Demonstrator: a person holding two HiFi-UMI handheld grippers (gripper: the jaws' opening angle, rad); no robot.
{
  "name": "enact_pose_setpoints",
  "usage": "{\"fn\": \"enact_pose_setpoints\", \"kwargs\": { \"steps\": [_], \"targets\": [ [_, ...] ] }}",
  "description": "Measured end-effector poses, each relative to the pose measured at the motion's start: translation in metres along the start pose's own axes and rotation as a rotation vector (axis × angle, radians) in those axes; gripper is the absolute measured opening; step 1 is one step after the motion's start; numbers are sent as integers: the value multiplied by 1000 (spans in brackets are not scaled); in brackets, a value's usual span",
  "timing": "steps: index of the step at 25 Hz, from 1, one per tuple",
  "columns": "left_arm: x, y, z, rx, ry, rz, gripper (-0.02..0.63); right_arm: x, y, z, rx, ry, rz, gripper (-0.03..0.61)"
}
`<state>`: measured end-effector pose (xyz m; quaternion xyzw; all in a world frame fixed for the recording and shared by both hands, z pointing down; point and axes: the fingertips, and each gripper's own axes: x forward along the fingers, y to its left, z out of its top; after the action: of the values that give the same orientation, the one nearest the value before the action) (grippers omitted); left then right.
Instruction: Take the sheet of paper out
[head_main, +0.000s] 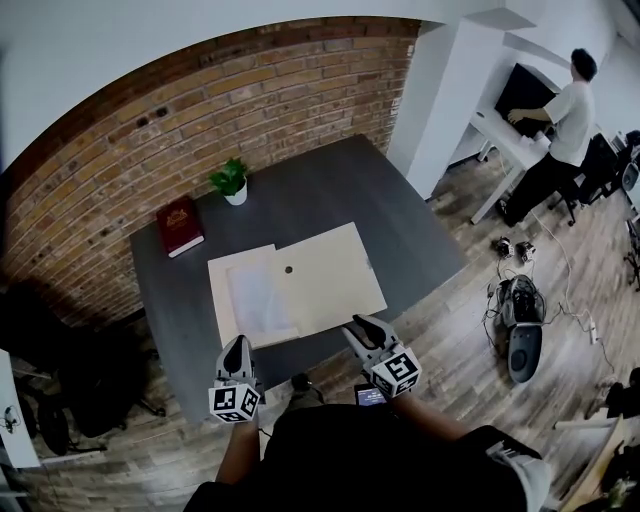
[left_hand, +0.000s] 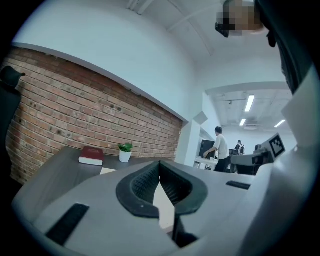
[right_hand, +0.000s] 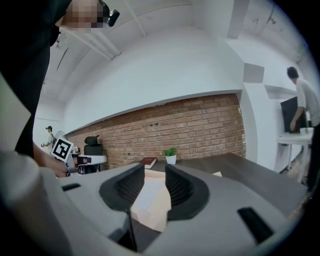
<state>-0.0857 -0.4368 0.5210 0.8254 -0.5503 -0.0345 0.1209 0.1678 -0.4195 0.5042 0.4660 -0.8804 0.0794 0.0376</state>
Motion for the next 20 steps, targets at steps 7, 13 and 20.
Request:
{"fn": "enact_pose_setpoints", "kwargs": {
  "steps": [7,13,20],
  "targets": [
    [51,41,1,5,29,-20,-5,78,-19,7,7,19,11,132],
    [72,68,5,-2,51,-6,-5,130,-19,7,45,43,36,132],
    [83,89,1,-3,58,46,-5,187,-19,-18,24,130,137,132]
  ]
}}
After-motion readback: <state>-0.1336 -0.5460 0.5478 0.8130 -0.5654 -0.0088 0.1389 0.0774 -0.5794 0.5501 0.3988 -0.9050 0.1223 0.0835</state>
